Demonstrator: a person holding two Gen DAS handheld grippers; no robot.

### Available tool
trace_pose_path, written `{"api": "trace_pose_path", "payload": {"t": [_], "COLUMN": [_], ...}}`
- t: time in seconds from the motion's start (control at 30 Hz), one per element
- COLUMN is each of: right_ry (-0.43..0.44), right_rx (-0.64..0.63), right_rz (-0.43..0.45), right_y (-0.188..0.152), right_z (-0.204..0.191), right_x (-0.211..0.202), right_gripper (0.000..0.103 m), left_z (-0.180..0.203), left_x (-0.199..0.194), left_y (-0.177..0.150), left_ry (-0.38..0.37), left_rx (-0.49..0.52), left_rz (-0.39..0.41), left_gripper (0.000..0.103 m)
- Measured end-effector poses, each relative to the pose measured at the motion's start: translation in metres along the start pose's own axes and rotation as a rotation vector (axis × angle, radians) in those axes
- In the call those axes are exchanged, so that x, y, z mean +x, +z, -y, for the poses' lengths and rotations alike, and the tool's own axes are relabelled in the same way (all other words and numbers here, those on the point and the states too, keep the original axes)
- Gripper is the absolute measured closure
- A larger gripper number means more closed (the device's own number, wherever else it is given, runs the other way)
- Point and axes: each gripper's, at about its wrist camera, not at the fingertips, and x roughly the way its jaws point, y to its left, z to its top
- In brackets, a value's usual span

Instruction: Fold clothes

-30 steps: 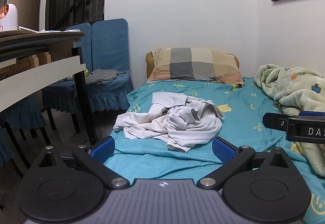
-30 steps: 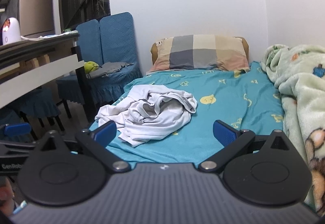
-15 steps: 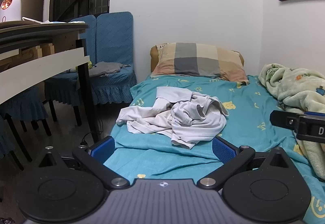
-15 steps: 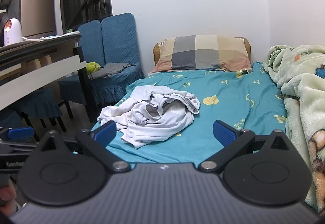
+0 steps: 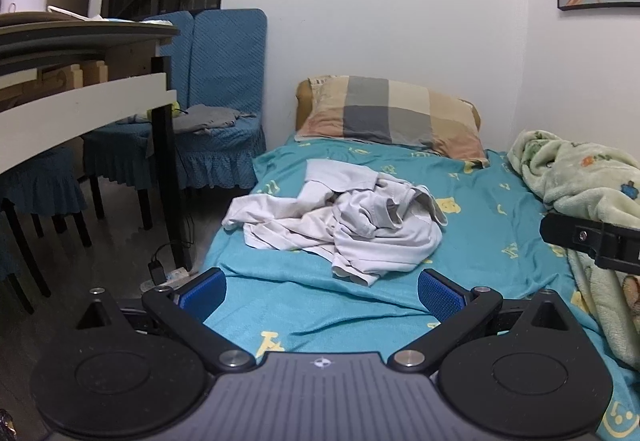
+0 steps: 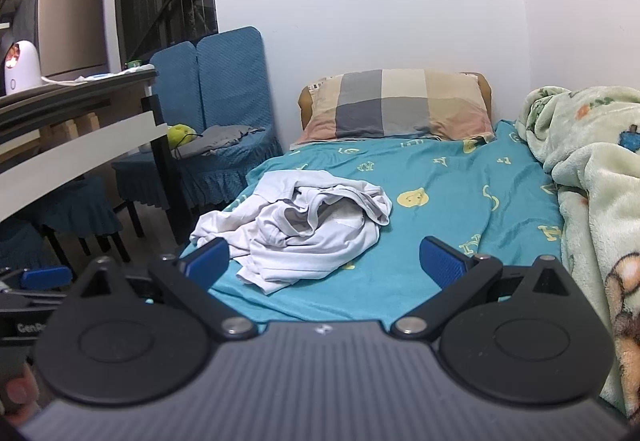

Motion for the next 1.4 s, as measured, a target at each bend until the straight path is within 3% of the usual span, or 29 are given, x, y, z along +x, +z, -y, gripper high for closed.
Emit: {"api": "trace_pose_path", "payload": {"t": [0.7, 1.0, 1.13, 1.4], "right_ry": [-0.067, -0.084, -0.138, -0.226], "right_rx": [0.063, 0.15, 0.203, 0.438], "right_rz": [-0.007, -0.041, -0.035, -0.065], "right_y": [0.012, 0.011, 0.012, 0.003], "right_z": [0.021, 0.04, 0.054, 0.107], "right_x": [-0.012, -0.014, -0.016, -0.009], "right_gripper": [0.0, 0.0, 0.0, 0.0], "left_z": [0.029, 0.066, 0.08, 0.108], "left_x": [0.027, 0.089, 0.123, 0.2], "left_y": [0.001, 0.02, 0.03, 0.042], "left_ry": [-0.022, -0.073, -0.08, -0.084], "left_rx": [0.106, 0.185, 0.202, 0.271], "left_rz": [-0.005, -0.006, 0.022, 0.027], "left_gripper": [0.0, 0.001, 0.002, 0.003]}}
